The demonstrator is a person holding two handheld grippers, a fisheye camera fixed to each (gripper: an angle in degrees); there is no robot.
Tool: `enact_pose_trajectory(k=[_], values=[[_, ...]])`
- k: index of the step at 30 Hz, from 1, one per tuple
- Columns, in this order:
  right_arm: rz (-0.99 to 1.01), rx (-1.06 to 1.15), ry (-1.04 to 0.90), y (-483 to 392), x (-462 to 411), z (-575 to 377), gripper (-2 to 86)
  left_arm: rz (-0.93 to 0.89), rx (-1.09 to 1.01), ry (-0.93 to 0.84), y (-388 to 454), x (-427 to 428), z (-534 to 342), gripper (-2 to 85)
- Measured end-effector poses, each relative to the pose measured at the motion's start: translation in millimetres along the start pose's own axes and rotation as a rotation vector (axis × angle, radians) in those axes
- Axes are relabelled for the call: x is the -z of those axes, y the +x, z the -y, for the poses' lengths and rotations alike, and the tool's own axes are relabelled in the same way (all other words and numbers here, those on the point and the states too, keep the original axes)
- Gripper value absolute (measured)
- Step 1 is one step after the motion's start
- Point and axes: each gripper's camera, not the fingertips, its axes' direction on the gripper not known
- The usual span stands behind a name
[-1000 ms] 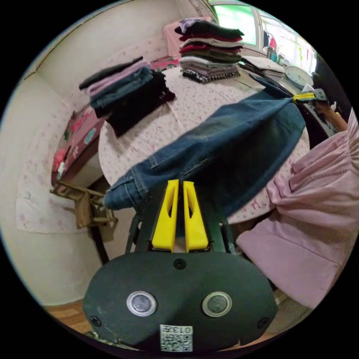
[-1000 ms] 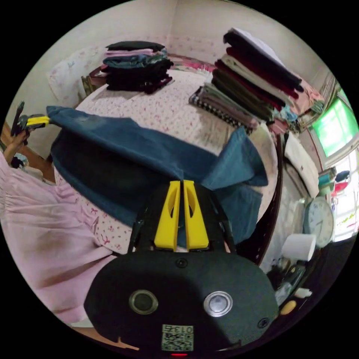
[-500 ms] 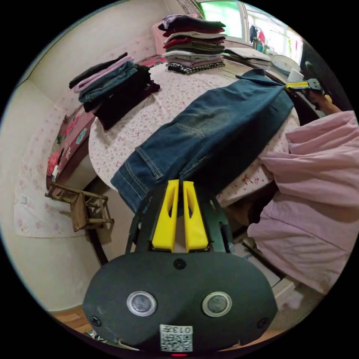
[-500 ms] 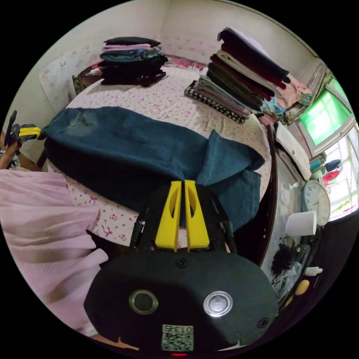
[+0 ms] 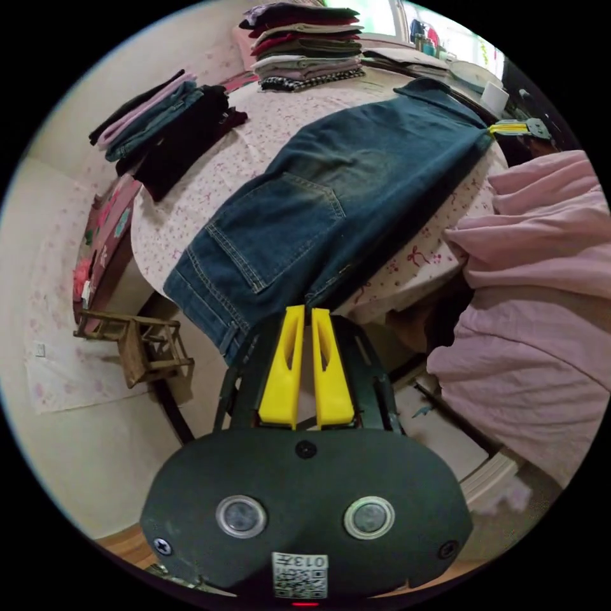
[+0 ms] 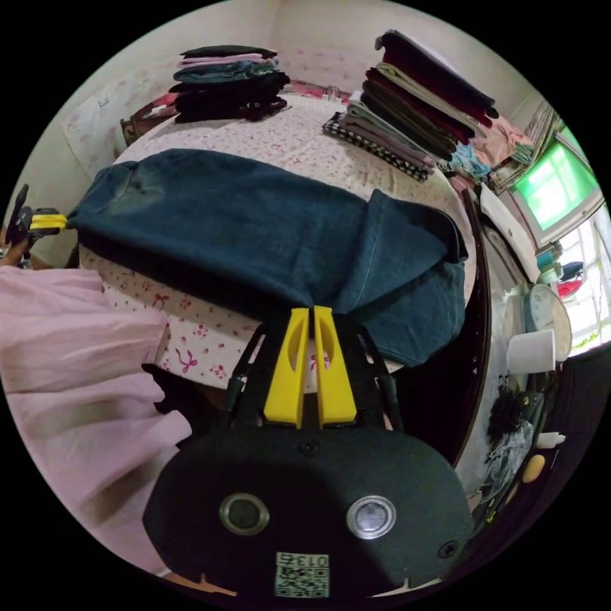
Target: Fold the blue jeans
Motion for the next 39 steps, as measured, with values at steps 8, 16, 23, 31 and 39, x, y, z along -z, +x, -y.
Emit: enact_pose_trajectory(k=[8,16,23,31,39], values=[[0.05,-0.121,-0.071,28.2,3.4,-0.5,6.3,-0.035,0.109,-0.125,9.9,-24.2,-6.0,1.0],[-0.025,-0.285,0.049,103.1,20.6,42.3,10.1,-0.146,0.044,0.065,34.9,3.5,53.9,5.1],[-0.058,-0.229,-0.105,114.9,-34.1,115.5,10.7,-0.225,-0.206,-0.047,110.4,-49.5,147.5,2.4],[0.154,-0.63,0.157,244.7,42.1,44.3,2.3,-0.249,-0.24,-0.064,118.6,-62.5,162.9,-0.2],[0.548,-1.202,0.265,291.6,6.8,-111.7,3.2,-0.344,-0.157,-0.058,109.0,-74.0,169.7,-0.4]])
